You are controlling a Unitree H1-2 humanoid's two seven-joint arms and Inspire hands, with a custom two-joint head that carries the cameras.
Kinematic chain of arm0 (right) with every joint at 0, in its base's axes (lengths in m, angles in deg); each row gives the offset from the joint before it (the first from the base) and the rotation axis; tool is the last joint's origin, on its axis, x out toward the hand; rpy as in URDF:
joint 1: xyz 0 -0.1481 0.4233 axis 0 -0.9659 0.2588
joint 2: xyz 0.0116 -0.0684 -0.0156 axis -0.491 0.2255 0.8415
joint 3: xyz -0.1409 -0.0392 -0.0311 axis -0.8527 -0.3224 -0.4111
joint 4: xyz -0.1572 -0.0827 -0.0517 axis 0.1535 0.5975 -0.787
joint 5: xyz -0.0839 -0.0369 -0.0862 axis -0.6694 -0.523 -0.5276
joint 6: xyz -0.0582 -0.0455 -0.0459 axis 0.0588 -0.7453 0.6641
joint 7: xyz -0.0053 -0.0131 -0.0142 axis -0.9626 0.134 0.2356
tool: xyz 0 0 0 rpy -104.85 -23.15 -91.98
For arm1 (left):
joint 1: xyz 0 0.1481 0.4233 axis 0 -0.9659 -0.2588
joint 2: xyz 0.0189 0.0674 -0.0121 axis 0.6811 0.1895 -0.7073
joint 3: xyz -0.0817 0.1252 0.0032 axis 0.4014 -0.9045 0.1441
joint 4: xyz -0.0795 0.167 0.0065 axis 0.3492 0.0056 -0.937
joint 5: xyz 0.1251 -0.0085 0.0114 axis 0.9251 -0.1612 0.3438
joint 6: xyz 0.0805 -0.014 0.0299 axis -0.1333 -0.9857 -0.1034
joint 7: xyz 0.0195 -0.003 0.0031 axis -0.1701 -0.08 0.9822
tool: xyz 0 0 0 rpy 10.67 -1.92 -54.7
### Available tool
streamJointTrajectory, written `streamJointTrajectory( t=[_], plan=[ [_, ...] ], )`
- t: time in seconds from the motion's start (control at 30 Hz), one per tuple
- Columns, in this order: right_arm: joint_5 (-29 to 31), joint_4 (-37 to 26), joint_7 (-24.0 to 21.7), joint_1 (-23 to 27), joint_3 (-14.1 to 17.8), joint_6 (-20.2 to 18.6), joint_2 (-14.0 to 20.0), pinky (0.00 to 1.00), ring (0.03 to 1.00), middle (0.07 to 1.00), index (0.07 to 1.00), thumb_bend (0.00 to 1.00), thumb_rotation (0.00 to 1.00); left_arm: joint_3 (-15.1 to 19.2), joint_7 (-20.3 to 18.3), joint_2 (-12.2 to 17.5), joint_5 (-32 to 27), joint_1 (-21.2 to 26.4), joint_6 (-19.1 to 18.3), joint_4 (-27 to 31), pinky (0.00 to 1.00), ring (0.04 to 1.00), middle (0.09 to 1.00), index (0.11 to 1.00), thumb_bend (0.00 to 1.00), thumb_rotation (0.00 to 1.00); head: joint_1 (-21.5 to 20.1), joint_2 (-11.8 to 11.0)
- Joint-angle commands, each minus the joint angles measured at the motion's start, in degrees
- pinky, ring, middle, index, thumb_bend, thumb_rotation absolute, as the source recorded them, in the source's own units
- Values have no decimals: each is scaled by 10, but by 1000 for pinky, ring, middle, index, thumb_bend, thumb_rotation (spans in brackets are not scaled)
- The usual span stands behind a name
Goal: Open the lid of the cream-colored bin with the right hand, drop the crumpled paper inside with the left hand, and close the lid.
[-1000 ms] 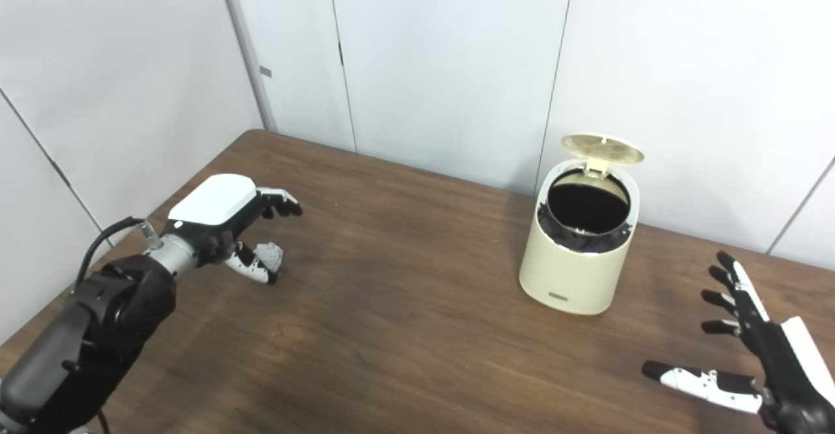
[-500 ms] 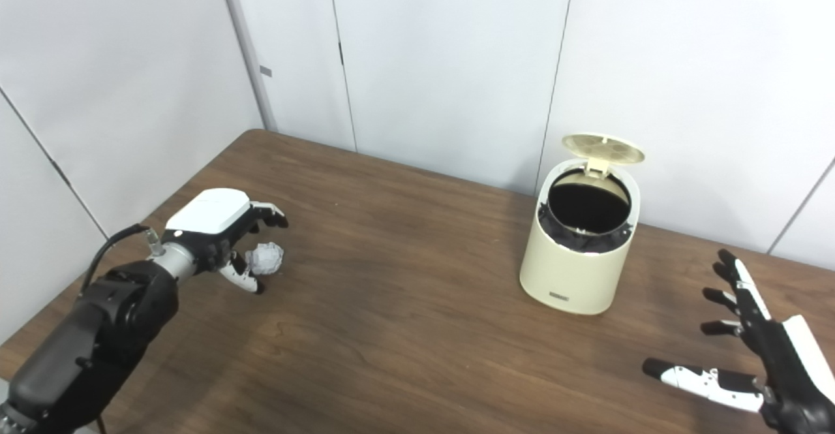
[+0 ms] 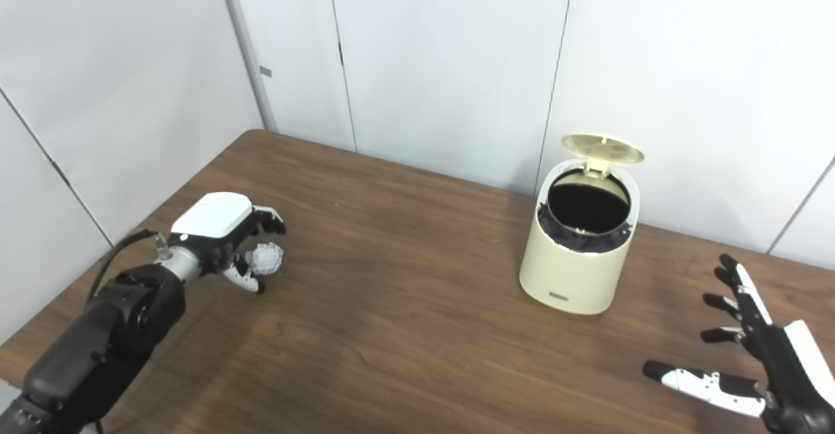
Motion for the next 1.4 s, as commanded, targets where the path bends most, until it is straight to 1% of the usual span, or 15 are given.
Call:
streamJointTrajectory(
  t=[0.0,0.13,0.27,0.47,0.5,0.53,0.6,0.67,0.8,0.93,1.03,1.13,1.2,1.3,1.37],
  plan=[
    [-4,-21,4,10,5,7,8,613,855,959,1000,791,316,0,20,13,0,14,9,-3,591,673,702,686,882,0,0,1],
    [-14,-25,5,6,3,8,9,604,841,958,1000,763,332,-8,31,12,10,15,8,-9,569,662,700,680,877,0,-1,3],
    [-17,-27,4,4,3,7,8,634,842,957,1000,752,325,-20,31,16,26,16,5,-8,614,669,700,678,875,28,-2,6],
    [-17,-28,5,1,5,4,7,639,844,957,1000,750,320,-23,34,13,7,18,16,-25,547,653,686,654,856,1,-4,8],
    [-17,-28,5,1,6,5,7,635,842,958,1000,751,317,-21,32,10,-4,19,17,-29,500,604,650,635,838,0,-4,8],
    [-15,-28,5,1,7,4,6,627,842,960,1000,751,314,-20,29,7,-14,19,16,-30,442,538,571,626,698,0,-4,8],
    [-16,-31,4,-1,8,2,7,612,841,963,1000,751,314,-20,28,5,-30,19,19,-33,349,420,502,521,560,0,-5,10],
    [-18,-31,4,-1,8,1,8,626,840,964,1000,750,326,-22,37,2,-41,18,27,-36,365,386,472,529,518,0,-5,10],
    [-21,-33,5,-3,9,1,9,642,845,966,1000,751,340,-29,56,2,-45,17,37,-46,289,414,494,490,505,0,-5,12],
    [-23,-38,4,-5,11,-7,9,657,844,962,1000,751,342,-32,60,0,-47,16,34,-44,295,414,497,488,504,0,-4,14],
    [-17,-33,6,-6,13,4,10,664,846,953,997,750,345,-37,69,1,-43,16,41,-50,260,411,495,488,504,0,-4,14],
    [-13,-31,6,-7,13,8,10,653,852,958,1000,750,366,-40,75,1,-43,15,41,-52,303,414,498,488,504,0,-4,14],
    [-11,-33,5,-8,13,6,9,629,858,968,1000,747,356,-42,78,1,-42,14,41,-52,308,373,455,523,497,0,-4,14],
    [-13,-34,6,-9,12,5,9,617,858,972,1000,747,348,-42,84,2,-42,13,44,-50,303,353,444,535,495,0,-4,14],
    [-18,-34,7,-7,11,0,10,651,851,966,1000,754,358,-41,82,2,-43,12,41,-44,276,399,486,498,502,0,-9,15]
  ],
)
